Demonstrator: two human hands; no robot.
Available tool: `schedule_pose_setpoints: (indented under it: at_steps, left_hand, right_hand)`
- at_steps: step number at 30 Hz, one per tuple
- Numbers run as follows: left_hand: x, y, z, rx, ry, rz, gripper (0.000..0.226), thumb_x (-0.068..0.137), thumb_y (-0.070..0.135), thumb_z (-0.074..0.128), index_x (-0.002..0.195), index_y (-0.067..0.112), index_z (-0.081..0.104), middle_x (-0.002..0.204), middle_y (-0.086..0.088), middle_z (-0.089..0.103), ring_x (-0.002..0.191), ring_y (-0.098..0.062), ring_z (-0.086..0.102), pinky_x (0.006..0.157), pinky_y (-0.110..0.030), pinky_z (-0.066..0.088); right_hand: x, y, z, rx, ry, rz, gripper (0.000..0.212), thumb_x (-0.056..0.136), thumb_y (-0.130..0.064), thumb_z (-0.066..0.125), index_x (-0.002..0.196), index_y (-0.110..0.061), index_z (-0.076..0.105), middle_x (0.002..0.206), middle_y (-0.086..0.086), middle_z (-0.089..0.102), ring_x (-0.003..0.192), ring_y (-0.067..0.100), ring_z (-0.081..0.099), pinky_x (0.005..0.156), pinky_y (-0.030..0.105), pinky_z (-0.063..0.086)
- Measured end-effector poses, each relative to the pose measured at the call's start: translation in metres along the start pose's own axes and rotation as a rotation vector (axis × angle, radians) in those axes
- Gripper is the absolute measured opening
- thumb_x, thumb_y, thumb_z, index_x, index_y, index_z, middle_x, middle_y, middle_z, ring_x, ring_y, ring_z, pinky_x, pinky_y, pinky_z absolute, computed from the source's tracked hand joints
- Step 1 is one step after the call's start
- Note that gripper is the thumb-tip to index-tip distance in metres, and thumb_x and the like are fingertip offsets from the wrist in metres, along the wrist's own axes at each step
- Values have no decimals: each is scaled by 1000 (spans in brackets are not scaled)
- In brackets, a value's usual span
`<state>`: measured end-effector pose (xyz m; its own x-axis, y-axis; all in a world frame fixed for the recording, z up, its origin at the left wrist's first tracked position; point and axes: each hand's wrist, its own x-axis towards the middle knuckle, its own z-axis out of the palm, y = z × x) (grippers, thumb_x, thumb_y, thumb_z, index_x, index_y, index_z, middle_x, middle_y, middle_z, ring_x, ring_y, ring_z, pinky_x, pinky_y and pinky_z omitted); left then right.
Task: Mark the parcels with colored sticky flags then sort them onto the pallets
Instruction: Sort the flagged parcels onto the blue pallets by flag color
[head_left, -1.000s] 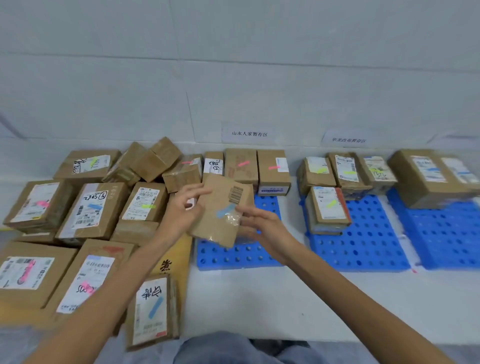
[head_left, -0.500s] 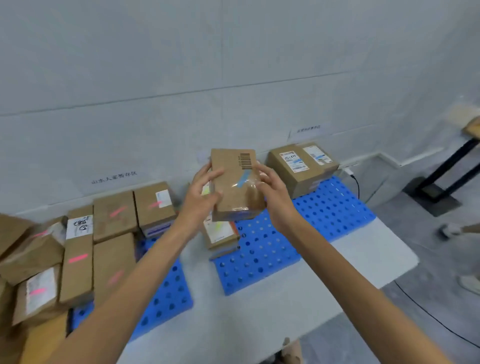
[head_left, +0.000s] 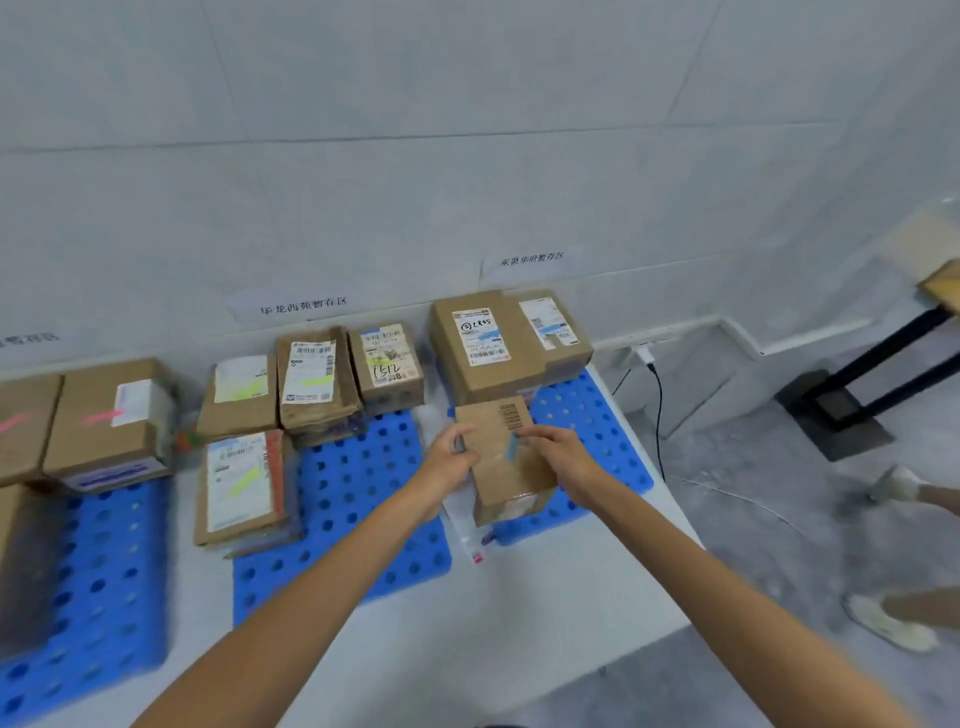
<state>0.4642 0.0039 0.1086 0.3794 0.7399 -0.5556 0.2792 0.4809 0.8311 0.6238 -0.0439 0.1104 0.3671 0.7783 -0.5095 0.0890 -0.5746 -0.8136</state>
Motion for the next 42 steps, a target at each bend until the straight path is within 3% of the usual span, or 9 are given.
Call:
schedule_pose_setpoints:
  at_steps: [6,11,15,21,25,32,36,38,42]
  left_hand:
    - [46,-12,33,-37,35,-158,43,94,4,43,132,22,45,110,5,49,84,-9,49,78,-31,45]
    - [74,-20,37,-83,95,-176,49,92,-5,37,134,20,40,128,3,39,84,-9,48,77,-32,48]
    - [85,-16,32,-96,90,-160,52,93,-5,38,138,20,37,130,2,41,80,-11,50,73,-29,44]
    - [72,-4,0,125,48,-111,49,96,0,38,142,16,33,146,-4,34,132,-23,36,101,-31,37]
    - [33,-12,-70,116,124,-20,41,99,4,37,138,17,40,140,-3,42,129,-19,40,90,-25,37]
    - [-120,-78,-254,19,491,145,23,99,7,43,115,10,59,111,-5,61,111,-19,55,76,-13,44]
    - [-223,-146,-353,-28,715,124,18,98,9,45,107,16,59,110,-10,63,98,-20,60,79,-31,46]
    - [-271,-181,-392,-20,824,104,18,95,7,50,102,17,62,106,-11,64,89,-18,59,71,-24,43]
    - [-344,-253,-449,4,1057,23,23,91,2,50,100,18,63,104,-3,63,104,-23,58,87,-27,43]
  right_hand:
    - [46,16,-14,-172,-67,35,29,99,-14,41,119,-8,62,124,6,56,116,25,51,99,29,40]
    - [72,22,-6,-451,-102,-87,39,94,3,36,128,-10,51,132,14,47,115,26,49,80,13,32]
    - [85,23,-2,-528,-74,-112,43,94,1,37,134,-12,45,135,14,39,118,25,45,86,14,29]
    - [77,17,2,-832,40,-313,59,93,-16,48,147,-20,23,150,13,20,135,30,23,108,41,28]
    - [57,-15,24,-805,37,-529,37,91,-8,48,128,-12,50,139,14,38,126,30,37,105,42,36]
    - [-21,-55,205,-794,-362,-975,31,95,1,39,115,-10,60,124,8,54,121,22,44,105,20,25]
    - [-94,-69,337,-722,-595,-1056,30,92,1,38,107,-7,63,110,10,60,107,24,51,98,8,22]
    - [-128,-70,396,-717,-715,-1093,29,95,-4,38,110,-7,62,113,8,60,107,22,50,89,10,27]
    - [-186,-59,496,-686,-930,-1066,25,94,0,42,106,-3,64,106,11,62,100,21,53,88,20,38]
